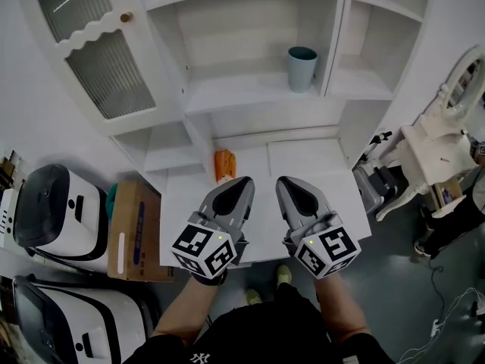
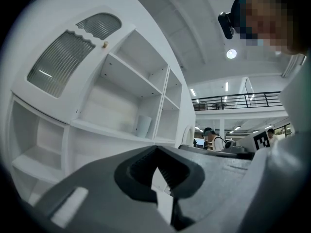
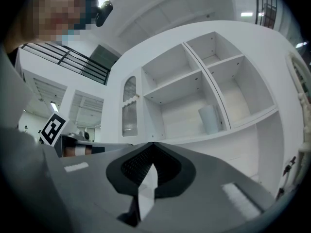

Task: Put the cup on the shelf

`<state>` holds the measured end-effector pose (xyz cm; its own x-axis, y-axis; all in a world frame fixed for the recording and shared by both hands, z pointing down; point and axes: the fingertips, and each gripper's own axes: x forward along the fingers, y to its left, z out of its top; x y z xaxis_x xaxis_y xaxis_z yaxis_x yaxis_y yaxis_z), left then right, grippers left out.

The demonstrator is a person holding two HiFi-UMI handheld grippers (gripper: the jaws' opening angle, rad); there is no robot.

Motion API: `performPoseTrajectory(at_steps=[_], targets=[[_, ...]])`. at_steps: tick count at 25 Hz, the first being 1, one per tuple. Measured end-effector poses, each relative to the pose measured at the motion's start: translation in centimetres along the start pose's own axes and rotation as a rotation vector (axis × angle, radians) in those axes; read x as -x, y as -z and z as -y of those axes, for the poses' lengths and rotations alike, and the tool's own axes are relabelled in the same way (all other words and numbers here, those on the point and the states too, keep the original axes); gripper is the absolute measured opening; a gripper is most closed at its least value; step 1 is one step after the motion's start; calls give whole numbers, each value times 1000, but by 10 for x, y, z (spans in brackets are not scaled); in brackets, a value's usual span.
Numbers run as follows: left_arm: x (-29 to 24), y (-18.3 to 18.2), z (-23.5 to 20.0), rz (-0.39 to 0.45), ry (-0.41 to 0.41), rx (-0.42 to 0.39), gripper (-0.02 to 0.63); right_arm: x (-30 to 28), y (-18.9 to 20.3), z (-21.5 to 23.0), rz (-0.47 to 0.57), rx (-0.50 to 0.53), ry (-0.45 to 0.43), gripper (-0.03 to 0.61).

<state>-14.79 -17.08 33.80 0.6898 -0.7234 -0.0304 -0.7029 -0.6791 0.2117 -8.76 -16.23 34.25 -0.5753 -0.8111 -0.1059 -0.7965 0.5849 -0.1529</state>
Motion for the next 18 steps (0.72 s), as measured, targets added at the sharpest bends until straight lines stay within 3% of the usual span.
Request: performPoseTrajectory(at_steps=[18], targets=[[17, -9, 19, 24, 21, -14, 0, 14, -13, -26, -1, 62, -24, 18]])
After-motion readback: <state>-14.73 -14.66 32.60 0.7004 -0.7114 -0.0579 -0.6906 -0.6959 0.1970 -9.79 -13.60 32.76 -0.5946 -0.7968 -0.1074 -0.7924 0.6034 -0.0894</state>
